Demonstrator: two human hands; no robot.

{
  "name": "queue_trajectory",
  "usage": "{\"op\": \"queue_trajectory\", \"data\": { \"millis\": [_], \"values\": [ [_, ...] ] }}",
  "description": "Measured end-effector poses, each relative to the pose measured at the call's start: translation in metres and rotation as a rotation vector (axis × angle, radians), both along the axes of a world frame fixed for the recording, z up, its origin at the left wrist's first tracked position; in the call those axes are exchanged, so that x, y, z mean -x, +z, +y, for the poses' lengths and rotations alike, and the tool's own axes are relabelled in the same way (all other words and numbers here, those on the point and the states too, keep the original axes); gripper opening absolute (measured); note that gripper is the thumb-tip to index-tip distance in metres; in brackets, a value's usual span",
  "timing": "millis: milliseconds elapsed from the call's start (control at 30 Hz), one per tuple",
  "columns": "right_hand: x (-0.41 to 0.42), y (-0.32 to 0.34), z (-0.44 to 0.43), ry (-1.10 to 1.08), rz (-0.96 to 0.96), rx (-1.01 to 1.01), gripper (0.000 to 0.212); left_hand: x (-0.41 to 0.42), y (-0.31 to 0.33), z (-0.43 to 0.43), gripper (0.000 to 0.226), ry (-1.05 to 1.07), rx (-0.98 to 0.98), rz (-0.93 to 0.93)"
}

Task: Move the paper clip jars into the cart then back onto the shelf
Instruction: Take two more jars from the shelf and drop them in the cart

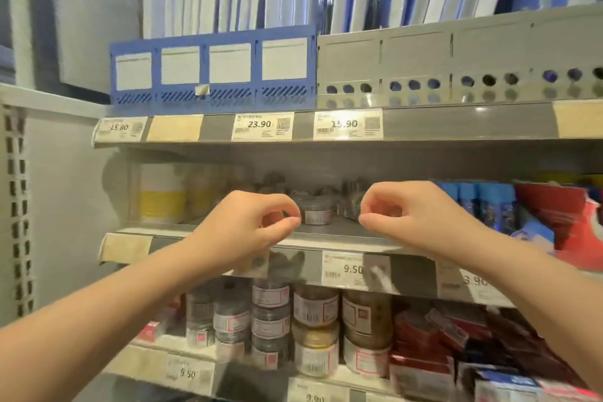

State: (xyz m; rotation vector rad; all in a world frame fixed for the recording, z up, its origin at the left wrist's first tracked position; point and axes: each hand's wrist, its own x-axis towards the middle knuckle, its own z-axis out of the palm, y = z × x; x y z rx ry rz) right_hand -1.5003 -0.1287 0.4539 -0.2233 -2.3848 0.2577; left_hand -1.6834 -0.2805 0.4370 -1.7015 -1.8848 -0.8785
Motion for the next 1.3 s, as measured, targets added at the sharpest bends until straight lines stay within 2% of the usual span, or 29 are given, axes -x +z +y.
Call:
{"op": "queue_trajectory", "data": {
  "millis": [133, 233, 300, 367, 467, 533, 767, 833, 900, 967, 1067, 1233, 1300],
  "values": [
    [0.042, 0.011, 0.018, 0.018, -0.093, -0.086, 0.01, 0.032, 0.005, 0.012, 0.008, 0.043, 0.006, 0.028],
    [0.065, 0.021, 0.024, -0.028, -0.25, -0.122, 0.014, 0.053, 0.015, 0.02, 0.012, 0.06, 0.017, 0.057],
    [0.08, 0.027, 0.028, -0.031, -0.352, -0.124, 0.018, 0.064, 0.023, 0.025, 0.012, 0.077, 0.088, 0.045],
    [0.095, 0.033, 0.035, -0.034, -0.412, -0.207, 0.002, 0.076, 0.03, 0.03, 0.024, 0.085, 0.233, 0.004],
    [0.118, 0.036, 0.051, -0.055, -0.523, -0.264, 0.044, 0.095, 0.035, 0.041, 0.044, 0.097, 0.445, -0.023],
    [0.134, 0.034, 0.062, -0.036, -0.583, -0.247, 0.063, 0.106, 0.034, 0.051, 0.052, 0.079, 0.529, 0.006],
    [0.172, 0.024, 0.097, -0.038, -0.685, -0.185, 0.09, 0.123, 0.028, 0.067, 0.057, -0.037, 0.563, 0.035],
    [0.174, 0.02, 0.101, -0.04, -0.699, -0.159, 0.089, 0.124, 0.024, 0.067, 0.053, -0.046, 0.563, 0.054],
    [0.172, 0.018, 0.1, -0.027, -0.67, -0.115, 0.075, 0.124, 0.022, 0.067, 0.046, -0.046, 0.567, 0.078],
    [0.168, 0.018, 0.098, -0.013, -0.634, -0.095, 0.061, 0.123, 0.023, 0.066, 0.049, -0.049, 0.565, 0.078],
    [0.161, 0.019, 0.092, -0.014, -0.621, -0.072, 0.059, 0.119, 0.024, 0.063, 0.056, -0.037, 0.556, 0.1],
    [0.137, 0.028, 0.071, 0.008, -0.536, -0.017, 0.053, 0.101, 0.03, 0.054, 0.049, 0.0, 0.506, 0.054],
    [0.122, 0.034, 0.06, 0.011, -0.487, -0.027, 0.051, 0.093, 0.036, 0.051, 0.056, -0.004, 0.454, 0.057]
  ]
}}
